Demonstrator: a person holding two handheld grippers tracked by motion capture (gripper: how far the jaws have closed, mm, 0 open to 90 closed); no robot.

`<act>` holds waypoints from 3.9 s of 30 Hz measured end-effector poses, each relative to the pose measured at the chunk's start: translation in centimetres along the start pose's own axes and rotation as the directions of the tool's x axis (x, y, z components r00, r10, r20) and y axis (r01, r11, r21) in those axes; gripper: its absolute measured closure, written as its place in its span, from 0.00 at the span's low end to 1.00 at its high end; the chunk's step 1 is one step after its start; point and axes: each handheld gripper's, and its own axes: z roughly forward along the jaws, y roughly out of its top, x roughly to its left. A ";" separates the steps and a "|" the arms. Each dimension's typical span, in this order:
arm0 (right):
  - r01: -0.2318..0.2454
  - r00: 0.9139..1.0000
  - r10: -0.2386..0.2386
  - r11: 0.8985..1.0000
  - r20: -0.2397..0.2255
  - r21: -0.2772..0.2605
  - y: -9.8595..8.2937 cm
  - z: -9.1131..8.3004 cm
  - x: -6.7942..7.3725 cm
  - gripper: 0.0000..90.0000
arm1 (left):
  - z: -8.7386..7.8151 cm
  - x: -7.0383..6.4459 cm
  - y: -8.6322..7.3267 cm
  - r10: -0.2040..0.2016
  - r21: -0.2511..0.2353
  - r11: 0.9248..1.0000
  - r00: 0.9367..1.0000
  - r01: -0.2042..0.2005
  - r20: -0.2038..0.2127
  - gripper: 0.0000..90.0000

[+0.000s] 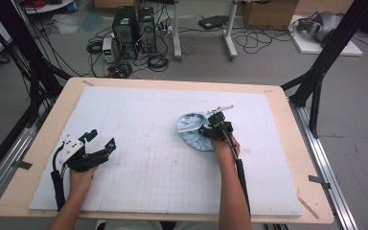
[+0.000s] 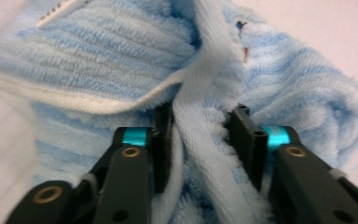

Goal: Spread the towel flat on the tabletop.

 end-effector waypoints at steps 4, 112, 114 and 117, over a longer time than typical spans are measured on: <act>0.008 0.998 -0.012 0.998 -0.055 -0.061 0.4 -0.2 0.8 0.77 | 0.0 0.0 0.0 -0.006 -0.001 1.000 1.000 0.006 0.000 0.23; 0.205 0.956 -0.264 0.911 -0.125 -0.357 -5.1 -9.5 5.1 0.97 | 4.0 -7.1 5.1 -0.031 0.194 0.978 0.874 -0.074 0.486 0.95; 0.201 0.958 -0.258 0.915 -0.126 -0.350 -5.7 -9.6 5.1 0.97 | 3.8 -7.5 5.0 -0.022 0.186 0.979 0.872 -0.079 0.488 0.95; 0.200 0.959 -0.255 0.917 -0.122 -0.345 -6.4 -9.7 5.4 0.97 | 3.5 -7.9 4.3 -0.040 0.188 0.980 0.871 -0.061 0.489 0.95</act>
